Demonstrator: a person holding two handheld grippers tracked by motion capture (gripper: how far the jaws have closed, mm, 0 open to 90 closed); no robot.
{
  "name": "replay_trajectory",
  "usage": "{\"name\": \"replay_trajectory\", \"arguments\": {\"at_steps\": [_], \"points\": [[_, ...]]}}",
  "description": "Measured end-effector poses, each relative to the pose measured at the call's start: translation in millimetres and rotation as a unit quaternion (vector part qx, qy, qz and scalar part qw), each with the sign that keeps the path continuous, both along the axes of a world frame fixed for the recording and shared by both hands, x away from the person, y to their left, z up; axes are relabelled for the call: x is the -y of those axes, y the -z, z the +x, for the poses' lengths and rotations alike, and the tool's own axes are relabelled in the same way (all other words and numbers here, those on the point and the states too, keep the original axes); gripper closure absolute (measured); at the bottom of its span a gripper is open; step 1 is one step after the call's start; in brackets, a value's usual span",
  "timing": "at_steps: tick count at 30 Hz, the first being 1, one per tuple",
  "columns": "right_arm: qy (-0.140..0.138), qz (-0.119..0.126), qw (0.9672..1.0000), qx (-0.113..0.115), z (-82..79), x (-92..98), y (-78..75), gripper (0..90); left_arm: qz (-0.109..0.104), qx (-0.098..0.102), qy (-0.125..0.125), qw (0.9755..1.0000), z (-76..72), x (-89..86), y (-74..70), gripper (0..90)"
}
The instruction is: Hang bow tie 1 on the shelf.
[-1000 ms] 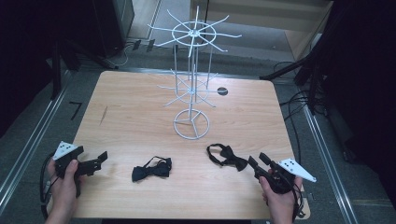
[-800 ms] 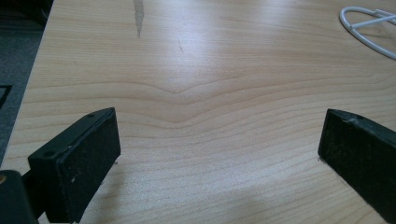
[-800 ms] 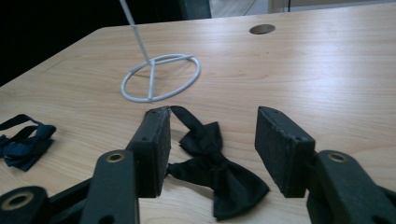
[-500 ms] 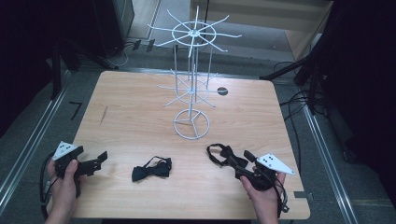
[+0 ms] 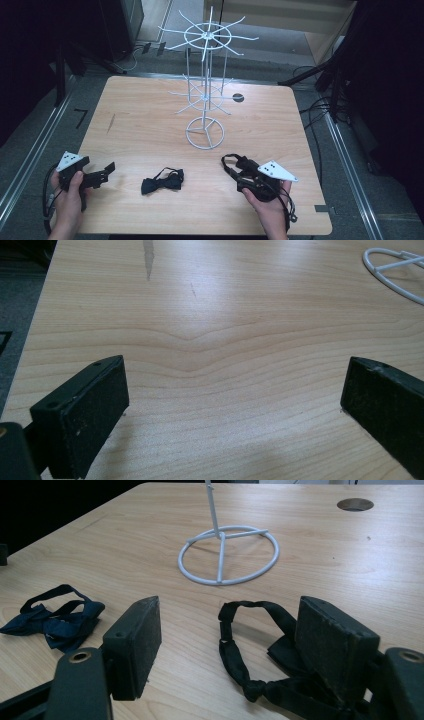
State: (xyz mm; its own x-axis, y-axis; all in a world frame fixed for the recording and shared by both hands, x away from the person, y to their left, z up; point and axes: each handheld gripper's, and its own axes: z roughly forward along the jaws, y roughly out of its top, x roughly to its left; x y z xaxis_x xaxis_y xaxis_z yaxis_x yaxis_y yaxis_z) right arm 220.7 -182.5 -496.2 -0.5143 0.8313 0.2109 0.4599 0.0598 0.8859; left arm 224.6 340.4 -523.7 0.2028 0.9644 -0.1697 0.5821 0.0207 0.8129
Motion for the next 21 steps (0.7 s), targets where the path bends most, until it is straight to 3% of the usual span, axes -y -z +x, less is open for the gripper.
{"name": "replay_trajectory", "arguments": {"at_steps": [21], "points": [[-0.022,-0.001,0.9998,-0.002,6.9,-39.7,1.4,32.2,-0.002,0.0,0.0,1.0,0.0,-0.4,0.0,0.0]]}}
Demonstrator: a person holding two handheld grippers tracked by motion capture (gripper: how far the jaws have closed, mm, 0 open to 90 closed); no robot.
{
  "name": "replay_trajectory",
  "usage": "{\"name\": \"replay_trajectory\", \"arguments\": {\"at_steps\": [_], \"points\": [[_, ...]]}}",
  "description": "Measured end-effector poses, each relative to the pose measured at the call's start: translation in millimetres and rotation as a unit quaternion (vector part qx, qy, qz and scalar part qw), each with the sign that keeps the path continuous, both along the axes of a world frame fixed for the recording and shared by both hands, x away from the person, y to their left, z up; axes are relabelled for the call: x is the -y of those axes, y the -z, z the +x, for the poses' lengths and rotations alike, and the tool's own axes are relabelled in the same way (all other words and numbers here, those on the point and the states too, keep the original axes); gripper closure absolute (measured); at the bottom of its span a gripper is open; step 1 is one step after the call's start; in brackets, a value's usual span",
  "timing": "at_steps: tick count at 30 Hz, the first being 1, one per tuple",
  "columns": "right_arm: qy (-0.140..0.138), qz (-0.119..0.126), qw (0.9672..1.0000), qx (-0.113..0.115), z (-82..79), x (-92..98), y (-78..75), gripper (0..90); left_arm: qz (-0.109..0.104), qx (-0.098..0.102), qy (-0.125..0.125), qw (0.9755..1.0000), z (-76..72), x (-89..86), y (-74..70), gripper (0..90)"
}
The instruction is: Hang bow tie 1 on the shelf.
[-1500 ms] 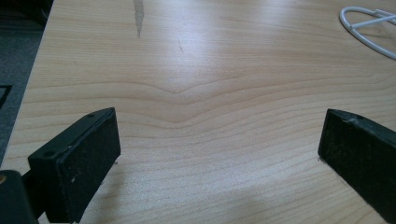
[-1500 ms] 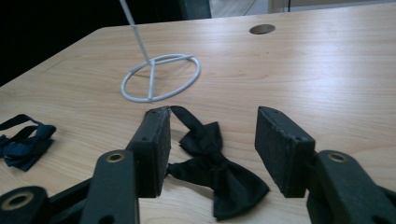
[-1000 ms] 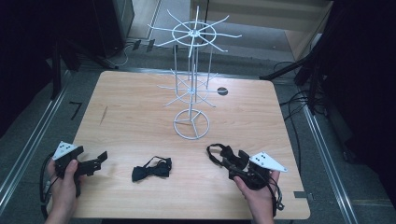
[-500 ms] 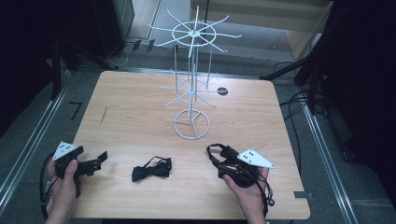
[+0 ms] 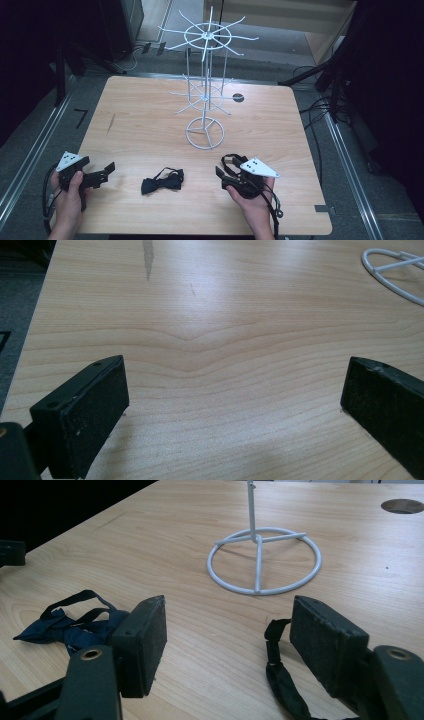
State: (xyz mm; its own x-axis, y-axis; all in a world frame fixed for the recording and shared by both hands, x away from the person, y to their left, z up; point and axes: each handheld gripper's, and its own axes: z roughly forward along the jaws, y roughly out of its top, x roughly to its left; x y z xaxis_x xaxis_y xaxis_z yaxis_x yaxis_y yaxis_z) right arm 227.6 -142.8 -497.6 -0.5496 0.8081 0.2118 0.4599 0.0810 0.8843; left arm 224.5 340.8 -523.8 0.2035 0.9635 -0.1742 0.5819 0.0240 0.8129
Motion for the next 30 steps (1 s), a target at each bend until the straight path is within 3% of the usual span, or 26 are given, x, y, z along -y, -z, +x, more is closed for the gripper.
{"name": "replay_trajectory", "arguments": {"at_steps": [30], "points": [[-0.034,0.005,0.9994,-0.009,2.6,-47.2,8.2,38.2,-0.001,-0.001,0.001,1.0,0.2,-0.2,0.1,0.0]]}}
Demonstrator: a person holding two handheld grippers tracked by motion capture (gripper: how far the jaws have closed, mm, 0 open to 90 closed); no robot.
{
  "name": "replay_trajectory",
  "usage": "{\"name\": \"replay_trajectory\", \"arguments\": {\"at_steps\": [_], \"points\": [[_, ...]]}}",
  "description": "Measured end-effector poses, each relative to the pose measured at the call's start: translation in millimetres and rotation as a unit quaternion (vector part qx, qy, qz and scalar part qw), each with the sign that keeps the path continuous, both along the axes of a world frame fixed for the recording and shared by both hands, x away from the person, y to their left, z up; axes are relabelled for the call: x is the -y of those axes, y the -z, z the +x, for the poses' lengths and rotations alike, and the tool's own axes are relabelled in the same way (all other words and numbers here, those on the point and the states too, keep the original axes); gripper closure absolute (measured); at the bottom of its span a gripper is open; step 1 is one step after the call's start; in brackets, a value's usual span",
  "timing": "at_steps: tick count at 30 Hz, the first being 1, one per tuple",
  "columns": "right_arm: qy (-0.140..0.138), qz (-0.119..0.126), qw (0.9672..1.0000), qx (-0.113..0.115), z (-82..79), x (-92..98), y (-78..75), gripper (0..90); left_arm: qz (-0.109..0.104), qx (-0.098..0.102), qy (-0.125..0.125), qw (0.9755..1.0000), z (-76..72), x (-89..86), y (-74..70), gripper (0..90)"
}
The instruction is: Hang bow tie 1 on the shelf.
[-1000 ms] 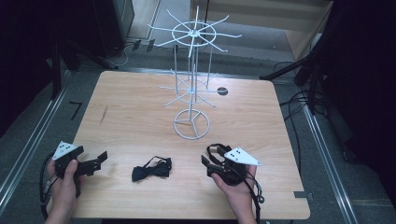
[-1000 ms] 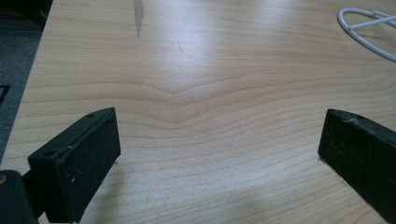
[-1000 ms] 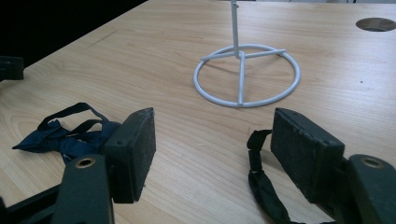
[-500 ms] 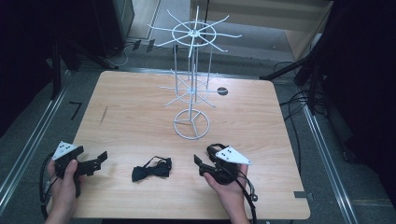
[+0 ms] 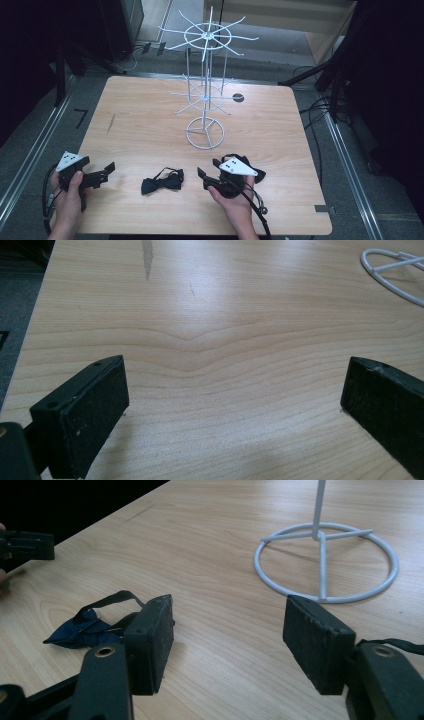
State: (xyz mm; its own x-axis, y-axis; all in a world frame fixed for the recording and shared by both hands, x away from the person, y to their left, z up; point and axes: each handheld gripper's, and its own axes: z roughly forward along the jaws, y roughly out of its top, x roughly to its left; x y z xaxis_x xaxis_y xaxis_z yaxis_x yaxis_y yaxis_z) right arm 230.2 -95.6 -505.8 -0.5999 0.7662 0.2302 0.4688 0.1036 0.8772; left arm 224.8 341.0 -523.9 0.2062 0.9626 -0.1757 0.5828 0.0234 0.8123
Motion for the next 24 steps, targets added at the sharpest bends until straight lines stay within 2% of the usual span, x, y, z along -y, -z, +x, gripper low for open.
{"name": "replay_trajectory", "arguments": {"at_steps": [19,24], "points": [[-0.015,-0.003,0.9997,-0.018,3.8,-26.9,10.8,41.9,-0.002,0.001,0.001,1.0,0.3,-0.1,0.0,0.0],[-0.008,-0.003,0.9997,-0.023,5.1,-32.1,13.2,40.8,-0.001,0.0,0.0,1.0,0.2,0.0,-0.1,0.0]]}}
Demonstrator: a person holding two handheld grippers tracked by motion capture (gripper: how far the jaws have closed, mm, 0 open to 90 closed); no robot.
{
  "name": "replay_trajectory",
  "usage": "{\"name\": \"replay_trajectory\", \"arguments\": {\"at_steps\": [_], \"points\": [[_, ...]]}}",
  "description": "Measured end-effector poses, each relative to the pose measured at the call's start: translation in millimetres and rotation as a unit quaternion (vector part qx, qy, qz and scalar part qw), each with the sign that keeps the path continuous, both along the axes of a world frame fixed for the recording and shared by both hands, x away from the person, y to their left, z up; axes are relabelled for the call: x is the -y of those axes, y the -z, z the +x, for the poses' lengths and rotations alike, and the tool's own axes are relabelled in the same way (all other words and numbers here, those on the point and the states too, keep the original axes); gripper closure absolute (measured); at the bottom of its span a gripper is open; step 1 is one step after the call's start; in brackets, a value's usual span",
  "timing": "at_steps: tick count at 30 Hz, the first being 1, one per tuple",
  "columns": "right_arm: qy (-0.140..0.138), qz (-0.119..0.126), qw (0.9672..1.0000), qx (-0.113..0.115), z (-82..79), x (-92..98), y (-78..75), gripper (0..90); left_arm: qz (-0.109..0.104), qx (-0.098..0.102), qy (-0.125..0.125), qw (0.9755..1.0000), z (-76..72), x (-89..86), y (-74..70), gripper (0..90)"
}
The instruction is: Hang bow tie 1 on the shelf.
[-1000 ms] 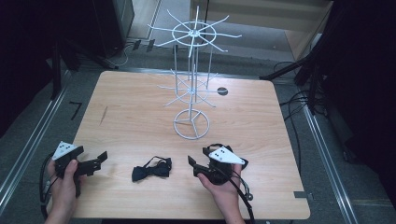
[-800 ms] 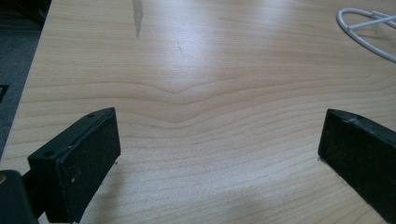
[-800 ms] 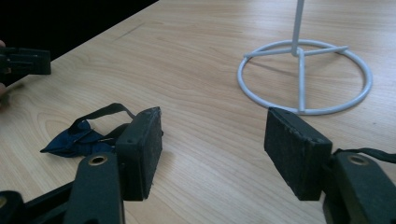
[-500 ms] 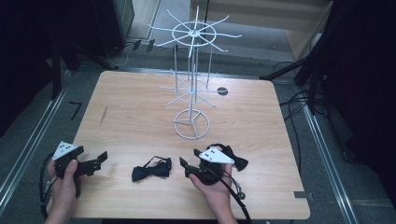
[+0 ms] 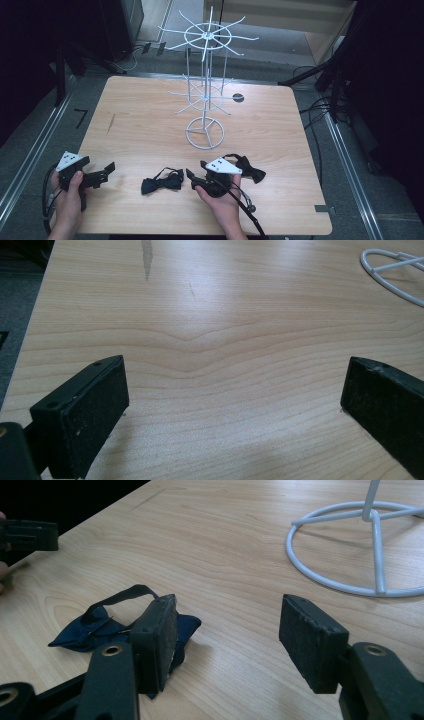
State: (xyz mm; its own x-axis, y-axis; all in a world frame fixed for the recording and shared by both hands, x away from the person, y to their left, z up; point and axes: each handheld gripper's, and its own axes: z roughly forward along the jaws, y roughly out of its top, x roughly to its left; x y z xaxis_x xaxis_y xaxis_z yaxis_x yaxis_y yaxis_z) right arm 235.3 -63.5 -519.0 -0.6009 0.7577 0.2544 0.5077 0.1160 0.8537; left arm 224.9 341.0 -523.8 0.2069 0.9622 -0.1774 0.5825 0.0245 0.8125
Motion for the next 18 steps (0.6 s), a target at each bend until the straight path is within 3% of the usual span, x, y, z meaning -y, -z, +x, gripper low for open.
{"name": "replay_trajectory", "arguments": {"at_steps": [5,12,16,18], "points": [[0.0,-0.002,1.0,-0.003,1.2,-5.3,2.9,41.1,0.0,0.0,0.0,1.0,0.1,0.0,0.0,0.0],[-0.021,0.008,0.9997,-0.008,2.1,-13.7,7.7,47.4,0.0,0.0,0.0,1.0,0.1,0.0,0.1,0.0],[-0.031,0.002,0.9992,-0.023,3.2,-18.4,11.0,46.7,-0.001,0.0,0.001,1.0,0.2,-0.2,0.1,0.0],[-0.035,-0.017,0.9989,-0.026,2.8,-24.0,14.5,44.5,-0.001,0.0,0.001,1.0,0.2,-0.2,0.1,0.0]]}}
